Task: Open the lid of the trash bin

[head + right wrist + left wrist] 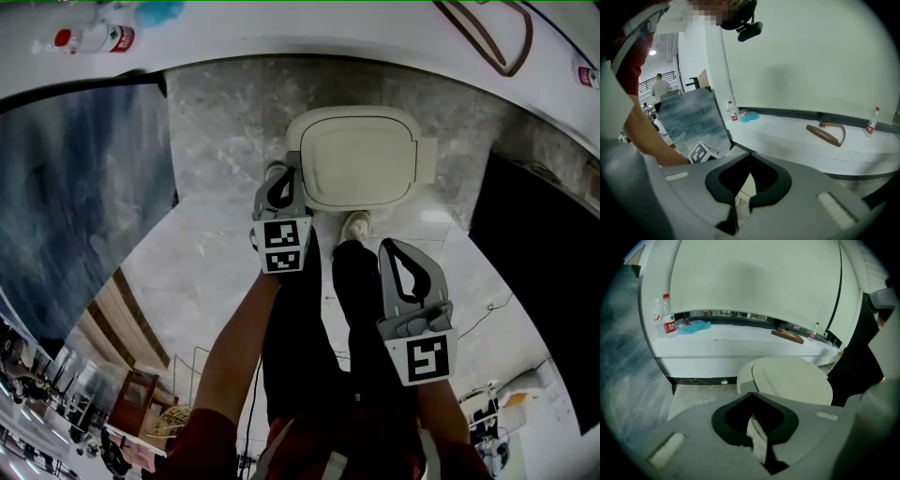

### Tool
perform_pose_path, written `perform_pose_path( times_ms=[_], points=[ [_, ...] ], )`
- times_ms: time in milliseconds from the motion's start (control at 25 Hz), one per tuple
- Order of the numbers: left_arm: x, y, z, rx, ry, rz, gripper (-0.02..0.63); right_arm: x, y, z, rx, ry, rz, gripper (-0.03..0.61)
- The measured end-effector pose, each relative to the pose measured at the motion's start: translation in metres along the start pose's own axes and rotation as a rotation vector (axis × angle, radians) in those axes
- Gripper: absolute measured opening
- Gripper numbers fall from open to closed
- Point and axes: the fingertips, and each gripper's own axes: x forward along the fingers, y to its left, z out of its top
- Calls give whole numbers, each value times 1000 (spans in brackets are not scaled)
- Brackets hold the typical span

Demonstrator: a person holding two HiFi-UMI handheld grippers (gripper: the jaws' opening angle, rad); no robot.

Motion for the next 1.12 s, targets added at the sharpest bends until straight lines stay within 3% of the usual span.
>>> perform_pose_path(
  times_ms=[600, 1120],
  points=[
    [1, 2, -5, -50, 4, -29, 5, -1, -6, 4, 5, -8, -2, 0],
    [2, 2, -3, -20, 10, -19, 5, -9, -15, 13, -4, -25, -11, 0]
  ],
)
